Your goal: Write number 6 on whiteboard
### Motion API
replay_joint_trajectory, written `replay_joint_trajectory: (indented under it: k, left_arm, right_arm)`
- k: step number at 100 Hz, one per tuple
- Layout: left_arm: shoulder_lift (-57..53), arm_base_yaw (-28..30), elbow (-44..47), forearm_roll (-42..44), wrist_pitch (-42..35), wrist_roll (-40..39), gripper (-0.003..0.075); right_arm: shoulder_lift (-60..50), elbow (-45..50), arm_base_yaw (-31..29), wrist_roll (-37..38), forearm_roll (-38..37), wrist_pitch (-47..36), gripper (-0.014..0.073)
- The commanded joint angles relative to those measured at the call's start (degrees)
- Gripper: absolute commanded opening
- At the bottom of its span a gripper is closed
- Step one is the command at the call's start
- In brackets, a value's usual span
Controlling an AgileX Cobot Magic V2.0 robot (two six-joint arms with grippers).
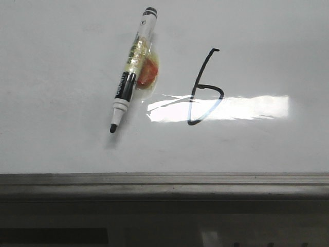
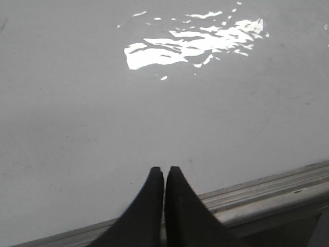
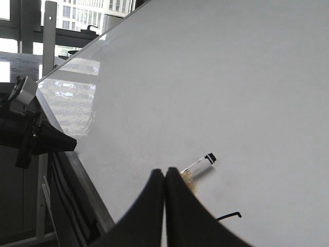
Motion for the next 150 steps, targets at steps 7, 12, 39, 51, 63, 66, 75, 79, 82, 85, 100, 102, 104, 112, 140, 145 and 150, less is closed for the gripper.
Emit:
replay_joint_trajectory:
  k: [7, 12, 39, 51, 63, 66, 75, 79, 82, 85, 100, 102, 104, 112, 140, 145, 150]
  left_arm:
    - [0.45, 0.19, 1.37, 0.95, -3.8, -0.77, -0.002]
    - [0.45, 0.19, 1.37, 0.95, -3.8, -0.77, -0.002]
    - [0.45, 0.19, 1.37, 0.95, -3.8, -0.77, -0.002]
    - [0.45, 0.19, 1.37, 0.95, -3.8, -0.77, -0.002]
    - [0.45, 0.19, 1.37, 0.95, -3.8, -0.77, -0.002]
    - [0.45, 0.19, 1.37, 0.95, -3.8, -0.77, -0.002]
    - [0.45, 0.19, 1.37, 0.95, -3.8, -0.77, -0.002]
    - [0.45, 0.19, 1.37, 0.95, -3.8, -0.77, -0.002]
    - [0.45, 0.19, 1.37, 0.95, -3.8, -0.77, -0.002]
    - [0.45, 0.19, 1.37, 0.95, -3.8, -0.77, -0.002]
    - [0.45, 0.19, 1.37, 0.95, -3.8, -0.77, -0.002]
    - [0.45, 0.19, 1.37, 0.95, -3.8, -0.77, -0.002]
    - [0.45, 0.19, 1.37, 0.95, -3.8, -0.77, -0.002]
    - [0.45, 0.19, 1.37, 0.95, -3.8, -0.77, -0.002]
    - [0.45, 0.19, 1.37, 0.95, -3.8, -0.77, -0.002]
    - [0.45, 0.19, 1.37, 0.95, -3.8, -0.77, -0.002]
    - [0.45, 0.19, 1.37, 0.95, -3.8, -0.77, -0.002]
  right_arm:
    - [0.39, -1.4, -0.39, -0.33, -0.48, -4.84, -0.0043]
    - [0.39, -1.4, -0.39, -0.33, -0.48, -4.84, -0.0043]
    - [0.39, -1.4, -0.39, -0.33, -0.48, -4.84, -0.0043]
    - [0.39, -1.4, -0.39, -0.33, -0.48, -4.84, -0.0043]
    - [0.39, -1.4, -0.39, -0.33, -0.48, -4.84, -0.0043]
    - [0.39, -1.34, -0.39, -0.33, -0.48, -4.84, -0.0043]
    - [0.39, -0.46, -0.51, -0.33, -0.6, -4.84, -0.0043]
    - [0.39, 0.47, -1.17, -0.33, -1.4, -5.07, -0.0043]
    - [0.31, 1.87, -1.87, -0.33, -1.54, -6.06, -0.0043]
    - [0.16, 3.18, -2.77, -0.33, -1.54, -8.16, -0.0043]
    - [0.16, 12.58, -10.55, 0.14, -2.11, -21.91, -0.0043]
    - [0.16, 13.96, -11.79, 0.14, -2.44, -23.4, -0.0043]
    - [0.29, 15.31, -12.63, 0.14, -2.68, -24.64, -0.0043]
    - [0.77, 19.59, -17.25, 0.15, -3.97, -26.84, -0.0043]
    - [-1.41, 26.49, -33.58, 12.91, -8.5, -23.26, -0.0043]
    - [-3.09, 26.49, -36.04, 12.91, -8.96, -21.25, -0.0043]
    - [-5.09, 26.49, -38.49, 12.91, -9.24, -19.3, -0.0043]
